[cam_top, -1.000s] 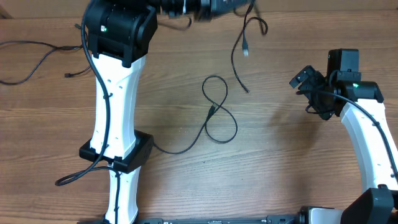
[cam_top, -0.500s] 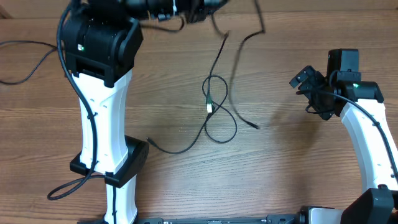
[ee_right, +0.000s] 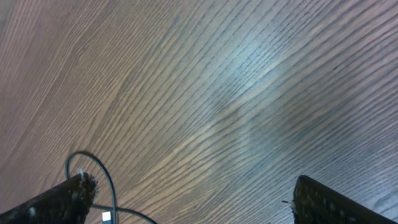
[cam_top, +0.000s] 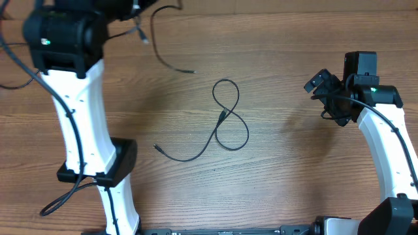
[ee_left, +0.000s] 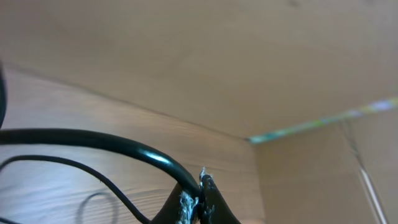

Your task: Untangle cables

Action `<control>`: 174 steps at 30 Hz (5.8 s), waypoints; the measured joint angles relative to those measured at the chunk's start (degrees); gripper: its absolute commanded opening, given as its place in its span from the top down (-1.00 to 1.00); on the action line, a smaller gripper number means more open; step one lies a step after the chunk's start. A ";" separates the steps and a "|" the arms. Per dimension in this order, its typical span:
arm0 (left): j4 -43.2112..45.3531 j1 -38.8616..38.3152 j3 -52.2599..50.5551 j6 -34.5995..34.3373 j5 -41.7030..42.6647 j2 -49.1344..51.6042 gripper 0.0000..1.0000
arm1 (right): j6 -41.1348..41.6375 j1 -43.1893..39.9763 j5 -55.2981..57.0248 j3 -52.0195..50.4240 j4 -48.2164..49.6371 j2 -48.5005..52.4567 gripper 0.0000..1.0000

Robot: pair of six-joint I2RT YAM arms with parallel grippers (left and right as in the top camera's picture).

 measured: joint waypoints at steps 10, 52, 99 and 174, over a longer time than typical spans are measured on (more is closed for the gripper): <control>-15.74 10.93 0.00 0.85 -15.89 0.00 0.91 | 0.02 0.00 -0.02 0.00 0.00 0.00 -1.00; -11.39 45.18 -33.64 -0.57 -42.45 0.07 0.91 | 0.02 0.00 0.00 0.00 -0.02 0.00 -1.00; 7.96 51.87 -69.29 15.63 -23.85 0.48 -0.32 | 0.02 0.00 0.00 0.00 0.00 0.00 -1.00; 17.09 49.64 -71.28 18.53 -57.00 1.03 0.92 | 0.00 0.00 -0.02 0.00 0.02 0.00 -1.00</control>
